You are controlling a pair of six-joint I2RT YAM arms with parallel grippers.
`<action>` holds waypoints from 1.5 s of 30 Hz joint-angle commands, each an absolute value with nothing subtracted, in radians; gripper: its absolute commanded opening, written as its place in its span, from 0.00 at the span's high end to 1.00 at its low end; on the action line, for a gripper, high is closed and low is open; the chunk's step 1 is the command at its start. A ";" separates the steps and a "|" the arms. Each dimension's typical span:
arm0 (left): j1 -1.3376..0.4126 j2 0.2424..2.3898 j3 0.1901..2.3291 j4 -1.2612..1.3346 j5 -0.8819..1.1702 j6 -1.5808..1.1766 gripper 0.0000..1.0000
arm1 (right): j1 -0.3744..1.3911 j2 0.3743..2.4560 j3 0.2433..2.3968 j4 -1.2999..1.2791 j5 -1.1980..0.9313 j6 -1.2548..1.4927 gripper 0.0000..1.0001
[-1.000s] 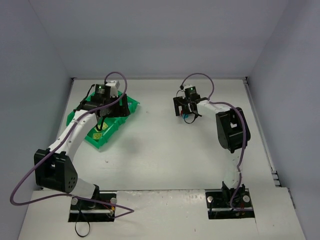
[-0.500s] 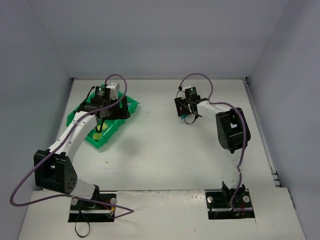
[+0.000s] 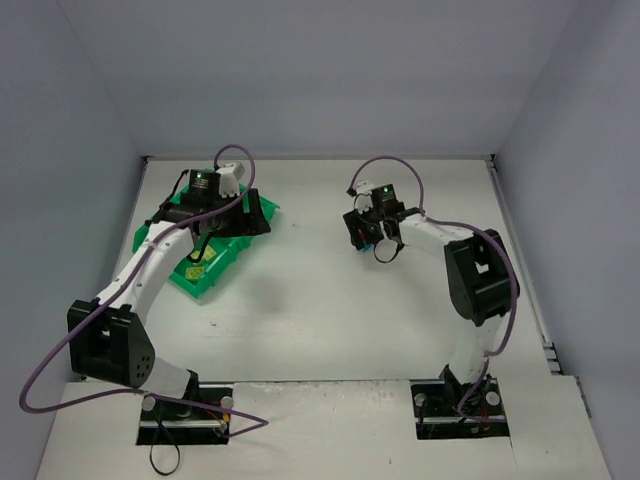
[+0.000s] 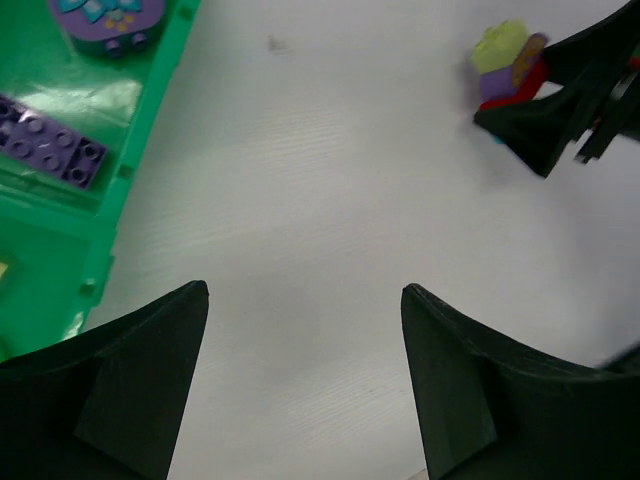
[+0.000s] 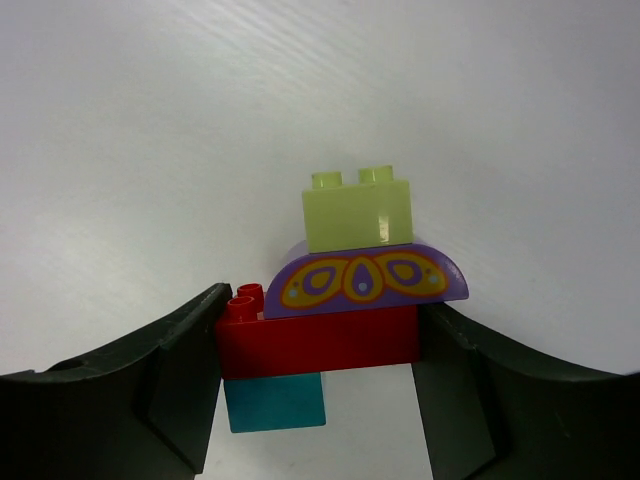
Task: Sort the legos into containers by color
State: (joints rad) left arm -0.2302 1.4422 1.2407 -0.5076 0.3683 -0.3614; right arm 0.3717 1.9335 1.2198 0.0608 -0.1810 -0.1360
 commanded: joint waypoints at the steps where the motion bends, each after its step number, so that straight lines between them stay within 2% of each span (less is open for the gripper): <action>1: -0.236 1.431 1.330 -0.405 0.521 -0.409 0.29 | 0.432 1.720 1.154 0.175 -0.340 -0.287 1.00; 5: -0.238 1.456 1.358 -0.344 0.711 -0.497 0.29 | 0.460 1.571 1.083 0.275 -0.457 -0.356 0.97; 12: -0.262 1.489 1.382 -0.200 0.877 -0.656 0.29 | 0.488 1.476 1.089 0.275 -0.617 -0.379 0.95; 20: -0.327 1.549 1.428 -0.138 0.904 -0.739 0.29 | 0.497 1.440 1.095 0.276 -0.672 -0.391 0.93; 30: -0.377 1.634 1.465 -0.135 0.841 -0.776 0.30 | 0.508 1.442 1.089 0.275 -0.693 -0.388 0.93; 37: -0.379 1.658 1.477 -0.130 0.825 -0.781 0.45 | 0.511 1.439 1.077 0.275 -0.693 -0.382 0.92; 40: -0.383 1.661 1.477 -0.112 0.825 -0.785 0.49 | 0.511 1.439 1.074 0.275 -0.695 -0.379 0.92; 41: -0.383 1.661 1.474 -0.101 0.827 -0.787 0.58 | 0.511 1.439 1.074 0.275 -0.696 -0.379 0.92; 45: -0.388 1.669 1.462 -0.052 0.862 -0.804 0.68 | 0.511 1.439 1.072 0.275 -0.696 -0.377 0.92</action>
